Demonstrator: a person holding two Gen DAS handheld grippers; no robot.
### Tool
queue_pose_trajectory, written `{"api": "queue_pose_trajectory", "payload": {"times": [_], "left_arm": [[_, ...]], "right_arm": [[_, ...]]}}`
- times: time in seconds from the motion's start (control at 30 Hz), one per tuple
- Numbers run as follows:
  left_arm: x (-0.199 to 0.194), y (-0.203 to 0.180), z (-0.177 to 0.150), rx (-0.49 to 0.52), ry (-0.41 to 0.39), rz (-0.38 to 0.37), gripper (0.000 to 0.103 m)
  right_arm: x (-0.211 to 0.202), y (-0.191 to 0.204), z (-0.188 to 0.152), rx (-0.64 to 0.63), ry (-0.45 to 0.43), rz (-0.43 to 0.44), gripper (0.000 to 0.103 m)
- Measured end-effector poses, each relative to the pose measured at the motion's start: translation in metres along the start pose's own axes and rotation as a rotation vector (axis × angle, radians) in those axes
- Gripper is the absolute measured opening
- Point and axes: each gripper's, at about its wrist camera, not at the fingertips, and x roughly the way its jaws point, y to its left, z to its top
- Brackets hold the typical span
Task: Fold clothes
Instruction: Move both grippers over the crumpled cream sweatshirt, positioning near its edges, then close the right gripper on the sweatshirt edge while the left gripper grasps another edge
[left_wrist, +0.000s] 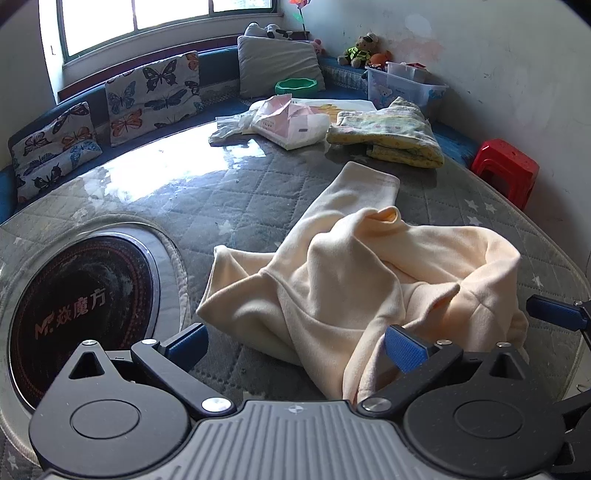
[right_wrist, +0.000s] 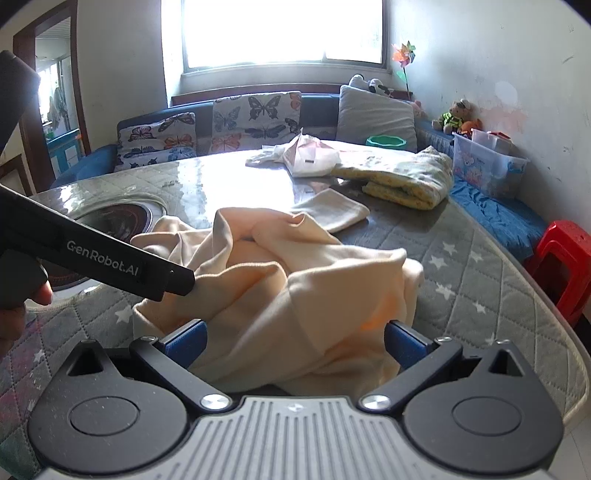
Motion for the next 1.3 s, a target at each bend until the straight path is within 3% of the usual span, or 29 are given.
{"api": "queue_pose_trajectory", "payload": {"times": [0.43,0.8,0.87,0.97,1.03,1.13,1.3], "left_arm": [[0.008,-0.005,0.024,-0.005,-0.026,-0.002,0.103],[0.034,-0.012,0.046,-0.012,-0.019,-0.024,0.1],[0.039,-0.012,0.048,-0.008,-0.017,-0.024,0.089],[0.046,-0.009,0.05,-0.012,-0.009,-0.043,0.064],[0.048,-0.006,0.049,-0.011,0.0,-0.057,0.042],[0.048,0.001,0.046,-0.018,0.005,-0.079,0.022],[0.035,0.008,0.041,-0.009,-0.024,-0.095,0.01]], "right_arm": [[0.008,-0.011,0.018,-0.007,-0.036,-0.017,0.098],[0.019,-0.035,0.022,0.058,-0.013,-0.016,0.076],[0.021,-0.041,0.021,0.087,-0.005,0.003,0.065],[0.024,-0.051,0.02,0.142,0.008,0.034,0.056],[0.024,-0.056,0.019,0.161,0.009,0.046,0.051],[0.023,-0.06,0.018,0.179,0.012,0.06,0.043],[0.022,-0.065,0.014,0.215,0.019,0.09,0.033]]}}
